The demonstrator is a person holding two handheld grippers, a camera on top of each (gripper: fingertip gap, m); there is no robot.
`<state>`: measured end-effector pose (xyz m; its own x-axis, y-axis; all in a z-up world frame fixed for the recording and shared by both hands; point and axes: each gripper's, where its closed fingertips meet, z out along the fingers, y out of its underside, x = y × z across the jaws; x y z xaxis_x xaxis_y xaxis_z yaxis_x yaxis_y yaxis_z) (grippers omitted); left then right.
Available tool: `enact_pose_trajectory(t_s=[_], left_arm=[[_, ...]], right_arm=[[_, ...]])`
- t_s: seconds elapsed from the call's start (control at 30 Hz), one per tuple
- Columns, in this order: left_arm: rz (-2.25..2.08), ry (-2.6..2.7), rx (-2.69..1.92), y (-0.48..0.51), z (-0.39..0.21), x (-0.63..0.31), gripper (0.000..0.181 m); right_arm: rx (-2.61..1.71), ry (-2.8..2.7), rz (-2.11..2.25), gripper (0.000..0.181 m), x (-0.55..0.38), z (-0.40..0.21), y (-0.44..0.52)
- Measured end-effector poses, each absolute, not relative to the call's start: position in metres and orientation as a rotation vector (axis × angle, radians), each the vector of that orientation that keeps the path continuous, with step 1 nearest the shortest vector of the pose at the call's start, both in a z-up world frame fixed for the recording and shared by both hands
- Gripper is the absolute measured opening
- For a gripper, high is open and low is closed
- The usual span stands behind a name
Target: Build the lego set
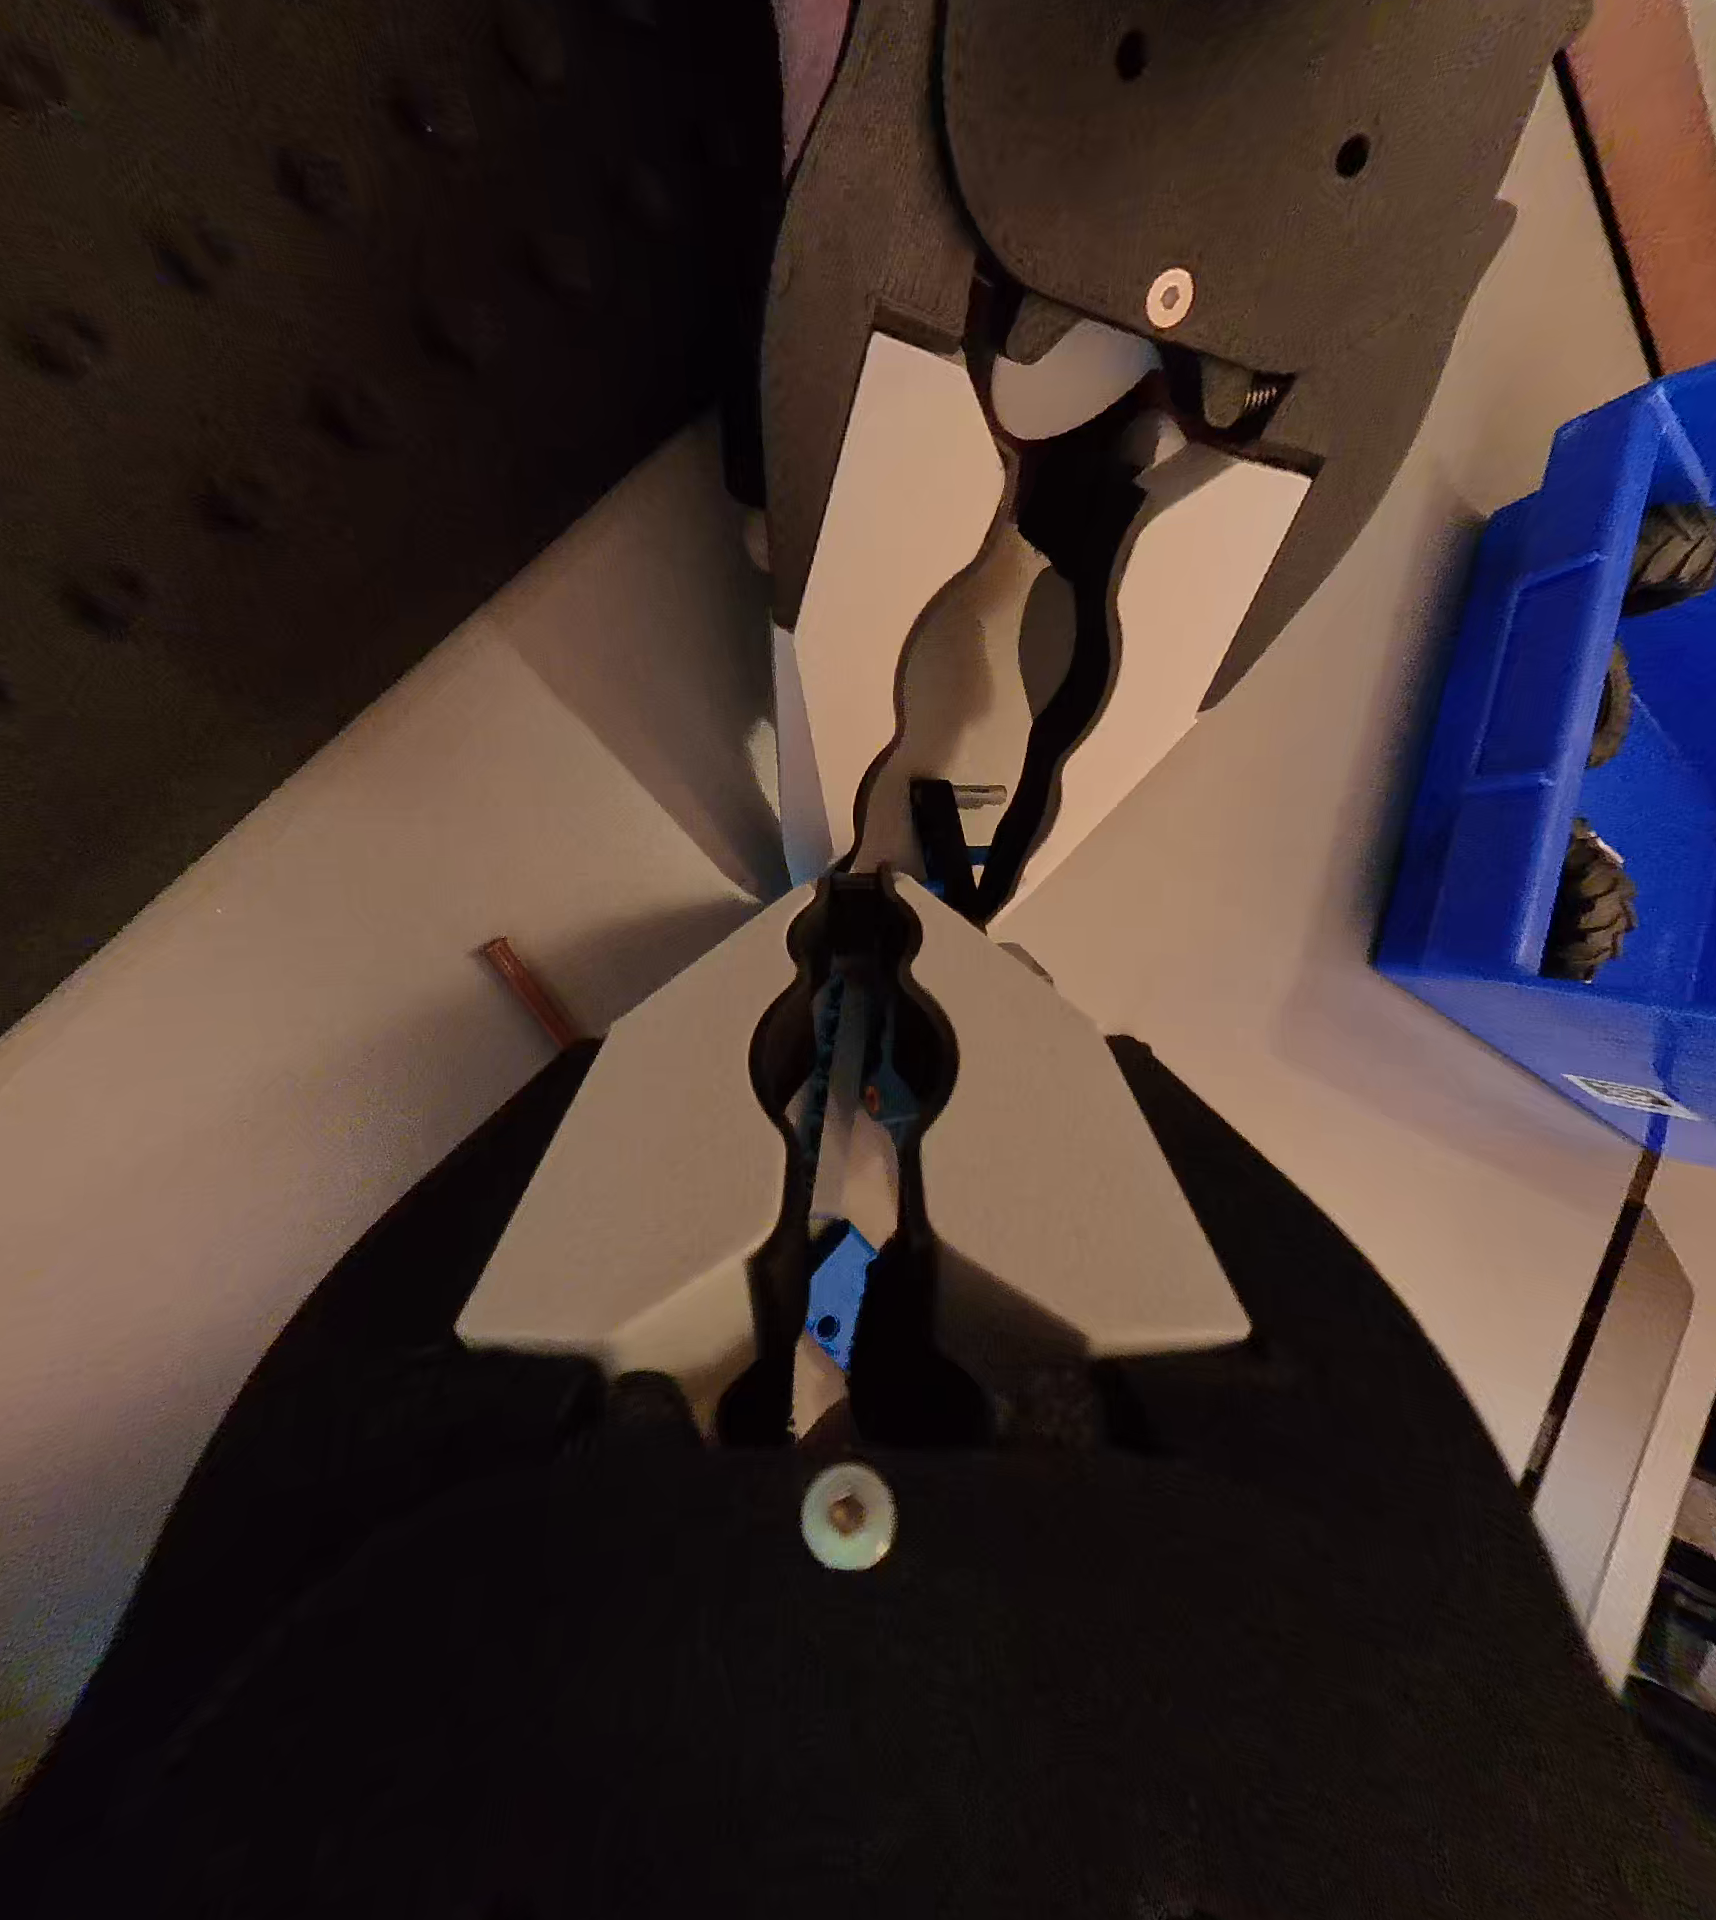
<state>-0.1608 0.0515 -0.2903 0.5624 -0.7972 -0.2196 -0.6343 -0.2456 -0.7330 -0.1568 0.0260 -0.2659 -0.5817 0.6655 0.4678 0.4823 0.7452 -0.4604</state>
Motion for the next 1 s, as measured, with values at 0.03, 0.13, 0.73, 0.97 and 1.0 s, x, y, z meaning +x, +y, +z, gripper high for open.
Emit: enact_pose_trajectory(t_s=[0.03, 0.13, 0.73, 0.97, 1.0], left_arm=[[-0.251, 1.147, -1.973, 0.052, -0.29, -0.161, 0.038], [-0.252, 1.145, -1.977, 0.053, -0.29, -0.164, 0.048], [-0.305, 1.148, -2.0, 0.048, -0.291, -0.173, 0.05], [-0.332, 1.136, -1.997, 0.048, -0.291, -0.173, 0.054], [-0.335, 1.136, -1.997, 0.048, -0.291, -0.173, 0.054]], right_arm=[[-0.874, -2.31, 0.386, 0.005, -0.157, -0.266, 0.026], [-0.897, -2.318, 0.408, 0.005, -0.157, -0.266, 0.026], [-0.951, -2.316, 0.422, 0.005, -0.161, -0.267, 0.029], [-0.952, -2.311, 0.434, 0.005, -0.16, -0.266, 0.029], [-0.952, -2.309, 0.433, 0.005, -0.16, -0.266, 0.029]])
